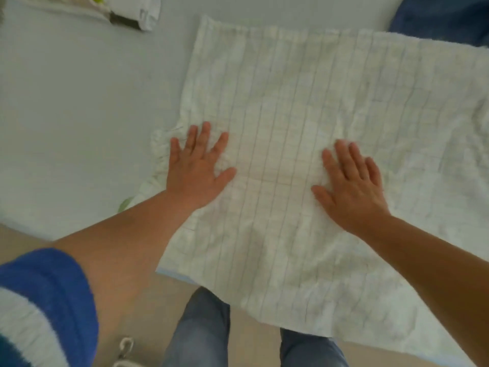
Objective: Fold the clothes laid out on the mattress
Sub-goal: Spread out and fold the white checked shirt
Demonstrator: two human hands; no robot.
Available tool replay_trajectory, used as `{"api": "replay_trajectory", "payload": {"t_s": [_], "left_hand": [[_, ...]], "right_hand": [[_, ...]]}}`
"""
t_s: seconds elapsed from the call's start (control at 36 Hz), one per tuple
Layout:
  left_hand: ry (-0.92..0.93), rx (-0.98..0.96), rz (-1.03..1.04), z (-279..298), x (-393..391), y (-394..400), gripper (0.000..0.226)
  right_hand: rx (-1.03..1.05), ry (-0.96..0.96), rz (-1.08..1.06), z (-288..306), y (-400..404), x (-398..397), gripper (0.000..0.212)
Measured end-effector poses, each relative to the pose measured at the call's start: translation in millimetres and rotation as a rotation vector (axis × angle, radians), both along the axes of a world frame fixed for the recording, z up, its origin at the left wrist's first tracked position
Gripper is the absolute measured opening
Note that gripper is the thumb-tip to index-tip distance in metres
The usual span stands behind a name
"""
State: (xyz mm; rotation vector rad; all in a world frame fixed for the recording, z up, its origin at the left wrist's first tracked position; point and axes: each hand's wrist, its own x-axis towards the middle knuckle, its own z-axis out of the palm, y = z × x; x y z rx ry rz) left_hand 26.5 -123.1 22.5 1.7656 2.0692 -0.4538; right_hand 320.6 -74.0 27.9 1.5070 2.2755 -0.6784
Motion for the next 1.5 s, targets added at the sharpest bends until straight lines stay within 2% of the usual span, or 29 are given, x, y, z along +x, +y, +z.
{"api": "replay_trajectory", "payload": {"t_s": [0.08,0.14,0.22,0.33,0.44,0.53,0.61,0.69,0.75,0.89,1.03,1.11,1.17,1.22,1.31,1.36,1.42,1.5], "left_hand": [[-0.116,0.059,0.020,3,-3,2,0.072],[-0.260,0.180,0.070,15,-9,-1,0.068],[-0.369,0.397,0.267,35,-32,-14,0.058],[-0.279,0.253,0.581,42,-75,-41,0.063],[-0.435,0.099,0.695,39,-100,-45,0.053],[-0.505,0.008,0.735,37,-110,-38,0.051],[-0.571,-0.097,0.679,37,-113,-39,0.058],[-0.470,-0.207,0.424,38,-108,-50,0.063],[-0.465,-0.257,0.383,37,-107,-59,0.060],[-0.499,-0.319,0.408,35,-117,-80,0.019],[-0.604,-0.167,0.599,37,-127,-86,0.011],[-0.596,-0.076,0.664,39,-129,-86,0.013],[-0.544,-0.072,0.617,39,-126,-90,0.014],[-0.442,-0.058,0.535,42,-119,-95,0.014],[-0.190,0.039,0.399,48,-106,-105,0.041],[-0.110,0.158,0.340,56,-97,-114,0.056],[-0.171,0.245,0.282,66,-82,-126,0.055],[-0.330,0.246,0.189,80,-45,-152,0.035]], "right_hand": [[0.025,0.000,-0.052,11,-5,-14,0.068],[0.052,0.029,-0.081,23,-9,-32,0.069],[0.036,0.099,-0.067,42,-24,-70,0.066],[-0.069,0.158,-0.034,61,-68,-125,0.055],[-0.194,0.193,-0.014,61,-122,-174,0.048],[-0.277,0.193,-0.051,46,-145,-202,0.050],[-0.264,0.129,-0.143,32,-155,-218,0.051],[-0.218,0.084,-0.149,28,-162,-226,0.051],[-0.215,0.098,-0.128,29,-168,-226,0.054],[-0.108,0.116,-0.165,43,-188,-205,0.053],[0.091,0.072,-0.323,55,-211,-173,0.043],[-0.003,-0.020,-0.439,52,-222,-154,0.050],[-0.147,-0.051,-0.421,48,-230,-144,0.061],[-0.187,0.000,-0.363,44,-239,-137,0.068],[-0.123,0.111,-0.361,42,-247,-130,0.062],[-0.051,0.179,-0.420,46,-255,-123,0.053],[-0.021,0.202,-0.488,52,-264,-113,0.046],[-0.016,0.174,-0.535,61,-280,-91,0.042]]}}
